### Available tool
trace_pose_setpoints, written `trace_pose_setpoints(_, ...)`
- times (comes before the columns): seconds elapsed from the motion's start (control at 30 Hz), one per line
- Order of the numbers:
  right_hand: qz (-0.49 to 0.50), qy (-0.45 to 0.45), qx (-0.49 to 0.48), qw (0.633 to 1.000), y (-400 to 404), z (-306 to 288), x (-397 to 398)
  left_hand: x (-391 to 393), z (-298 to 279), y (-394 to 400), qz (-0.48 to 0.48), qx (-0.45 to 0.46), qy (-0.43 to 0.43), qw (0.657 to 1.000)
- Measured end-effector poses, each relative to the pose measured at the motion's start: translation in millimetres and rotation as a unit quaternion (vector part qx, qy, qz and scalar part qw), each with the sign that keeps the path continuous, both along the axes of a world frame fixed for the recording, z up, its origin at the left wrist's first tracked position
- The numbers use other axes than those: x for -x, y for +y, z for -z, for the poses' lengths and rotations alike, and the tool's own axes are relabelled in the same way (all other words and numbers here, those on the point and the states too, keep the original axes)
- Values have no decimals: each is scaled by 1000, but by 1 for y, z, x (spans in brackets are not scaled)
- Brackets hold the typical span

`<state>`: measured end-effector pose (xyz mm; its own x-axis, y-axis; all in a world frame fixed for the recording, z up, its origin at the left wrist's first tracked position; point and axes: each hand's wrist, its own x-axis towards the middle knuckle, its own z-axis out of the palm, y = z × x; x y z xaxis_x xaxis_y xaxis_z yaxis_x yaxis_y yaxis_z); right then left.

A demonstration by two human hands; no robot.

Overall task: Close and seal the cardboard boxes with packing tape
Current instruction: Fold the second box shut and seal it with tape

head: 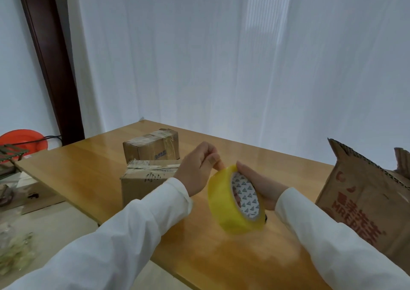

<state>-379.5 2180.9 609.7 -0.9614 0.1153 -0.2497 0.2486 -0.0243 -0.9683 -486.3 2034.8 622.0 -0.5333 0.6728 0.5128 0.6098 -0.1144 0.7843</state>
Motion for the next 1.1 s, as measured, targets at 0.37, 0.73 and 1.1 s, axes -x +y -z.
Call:
trace_pose_setpoints(0.37,-117,38,81,989,-13,-4,1,11,-37,-23,81,73,255,961)
trace_pose_setpoints(0.73,-77,28,-23,996,-10,-6,-6,56,-35,-47,-67,175,238,953)
trace_pose_setpoints(1.1,59,5,-56,997,1,-1,-9,74,5,-18,-173,531,167,813)
